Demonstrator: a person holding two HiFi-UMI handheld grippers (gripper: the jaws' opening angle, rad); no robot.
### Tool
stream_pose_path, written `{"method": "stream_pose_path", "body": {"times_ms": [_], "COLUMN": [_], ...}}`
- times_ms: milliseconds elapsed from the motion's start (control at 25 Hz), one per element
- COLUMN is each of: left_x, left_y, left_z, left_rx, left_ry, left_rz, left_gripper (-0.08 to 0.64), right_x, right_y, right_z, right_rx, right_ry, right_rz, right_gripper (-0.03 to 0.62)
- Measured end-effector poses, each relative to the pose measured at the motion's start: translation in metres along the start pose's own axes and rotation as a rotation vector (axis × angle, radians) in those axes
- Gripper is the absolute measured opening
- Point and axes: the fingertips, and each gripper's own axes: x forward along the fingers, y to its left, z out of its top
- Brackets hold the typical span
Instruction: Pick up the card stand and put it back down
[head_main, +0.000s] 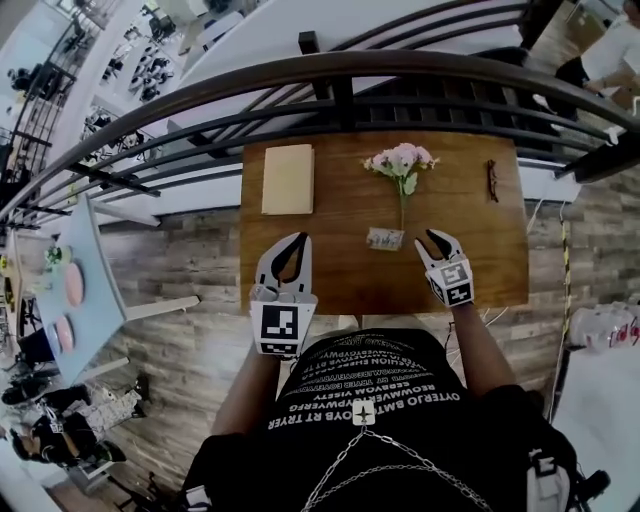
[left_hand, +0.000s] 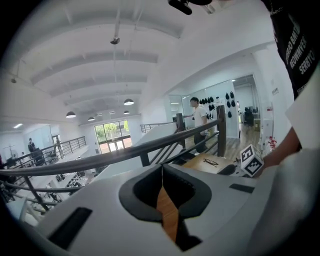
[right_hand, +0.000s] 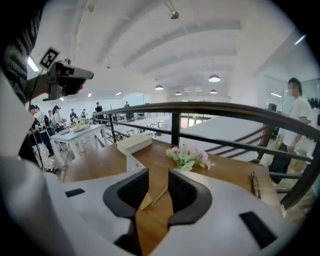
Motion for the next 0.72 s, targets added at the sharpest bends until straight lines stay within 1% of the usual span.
{"method": "stream_pose_path", "body": {"times_ms": [80,160,280,400,560,720], "left_x": [-0.001,-0.004,-0.009,-0.016,-0.028,-0.041], "left_y": [-0.002,-0.005,-0.008,-0.011,-0.017,-0.022], "left_z": [0.005,0.011,0.019,0.025,0.032,0.030], "left_rx": [0.001,0.002,0.006,0.009,0.005,0.000], "left_ry": [-0.015,-0.030,-0.053,-0.075,-0.094,-0.102], "left_rz": [-0.004,-0.009,-0.015,-0.021,-0.035,-0.049], "left_gripper": [0.029,0.029,0.029,0.029,0.029,0.029], "right_x": [-0.021,-0.042,-0.071,-0.094,-0.122,-0.148], "right_y": [-0.005,-0.007,-0.003,0.003,0.016,0.034], "right_z": [0.025,0.053,0.094,0.126,0.154,0.173], "right_rx": [0.000,0.006,0.008,0.010,0.031,0.061], "right_ry": [-0.047,-0.099,-0.169,-0.214,-0.253,-0.322], "right_rz": [-0.024,-0.035,-0.042,-0.048,-0.043,-0.034], "right_gripper": [0.054,0.023,0.015,0.015,0.015,0.014]}}
